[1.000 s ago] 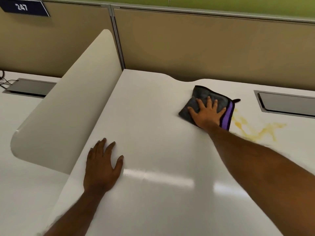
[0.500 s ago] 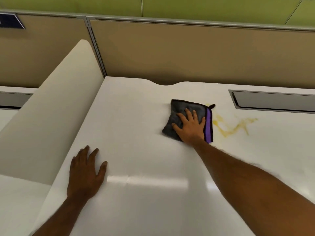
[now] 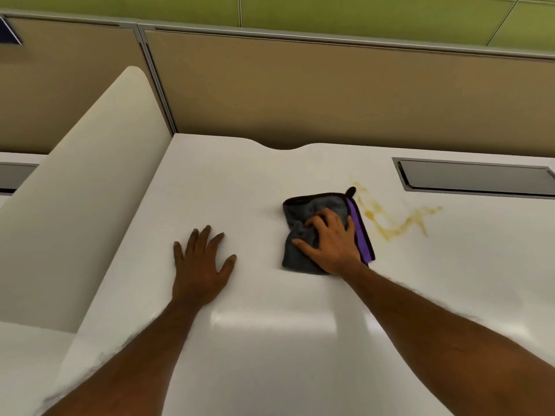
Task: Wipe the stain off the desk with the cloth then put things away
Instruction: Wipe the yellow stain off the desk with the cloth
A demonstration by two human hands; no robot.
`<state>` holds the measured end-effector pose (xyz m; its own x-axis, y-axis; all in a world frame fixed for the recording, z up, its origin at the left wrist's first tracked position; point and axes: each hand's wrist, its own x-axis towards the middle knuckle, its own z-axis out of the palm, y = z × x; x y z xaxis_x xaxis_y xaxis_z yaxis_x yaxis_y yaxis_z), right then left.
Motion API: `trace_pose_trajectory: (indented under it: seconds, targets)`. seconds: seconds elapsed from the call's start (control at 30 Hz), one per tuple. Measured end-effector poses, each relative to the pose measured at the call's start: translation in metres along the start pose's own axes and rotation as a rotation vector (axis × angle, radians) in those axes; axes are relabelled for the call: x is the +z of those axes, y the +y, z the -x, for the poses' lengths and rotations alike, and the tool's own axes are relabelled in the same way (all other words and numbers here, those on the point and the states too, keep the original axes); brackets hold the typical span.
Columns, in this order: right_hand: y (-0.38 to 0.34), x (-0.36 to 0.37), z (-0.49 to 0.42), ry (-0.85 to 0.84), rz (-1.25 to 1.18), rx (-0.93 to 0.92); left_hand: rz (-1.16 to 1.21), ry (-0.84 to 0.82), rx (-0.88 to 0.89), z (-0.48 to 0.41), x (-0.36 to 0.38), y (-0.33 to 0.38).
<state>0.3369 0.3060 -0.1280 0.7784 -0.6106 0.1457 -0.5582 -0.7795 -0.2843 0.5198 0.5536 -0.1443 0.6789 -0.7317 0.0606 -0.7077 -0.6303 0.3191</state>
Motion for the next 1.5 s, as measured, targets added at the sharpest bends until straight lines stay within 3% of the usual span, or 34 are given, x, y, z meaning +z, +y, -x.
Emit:
trace_pose_trajectory:
  seconds: [0.17, 0.3, 0.4, 0.57, 0.67, 0.73, 0.83, 0.93, 1.1, 1.17, 1.3, 1.4, 1.5]
  targets:
    - [-0.023, 0.009, -0.026, -0.166, 0.119, 0.147, -0.057, 0.044, 0.000, 0.002, 0.006, 0.001]
    - [-0.045, 0.011, 0.002, -0.253, 0.101, -0.115, -0.081, 0.043, -0.001, 0.002, 0.004, 0.001]
    - [-0.023, 0.006, 0.044, -0.179, 0.100, -0.222, -0.095, 0.042, -0.005, 0.002, 0.002, 0.003]
    - [0.007, -0.007, 0.022, -0.166, 0.140, 0.130, -0.100, 0.031, -0.003, 0.003, 0.002, 0.003]
    - [-0.020, 0.003, -0.009, -0.210, 0.171, 0.203, -0.107, 0.037, -0.013, 0.003, 0.003, 0.003]
    - [-0.036, 0.008, -0.010, -0.255, 0.190, 0.130, -0.103, 0.036, -0.005, 0.003, 0.004, 0.003]
    - [-0.040, 0.005, 0.025, -0.289, 0.175, -0.141, -0.087, 0.038, -0.005, 0.002, 0.003, 0.002]
    - [-0.005, -0.008, 0.069, -0.222, 0.155, -0.233, -0.084, 0.048, -0.008, 0.003, 0.004, 0.003]
    - [0.047, -0.026, 0.053, -0.147, 0.162, 0.225, -0.106, 0.053, -0.001, 0.003, 0.005, 0.004]
    - [0.038, -0.019, 0.023, -0.165, 0.195, 0.282, -0.098, 0.051, -0.010, 0.002, 0.006, 0.004]
    - [0.000, -0.005, 0.019, -0.218, 0.158, 0.073, -0.089, 0.044, -0.011, 0.002, 0.004, 0.002]
    - [-0.003, -0.012, 0.071, -0.146, 0.063, -0.083, -0.088, 0.030, -0.008, 0.002, 0.004, 0.002]
    - [0.032, -0.026, 0.115, -0.047, 0.084, -0.004, -0.094, 0.012, -0.007, 0.002, 0.002, 0.002]
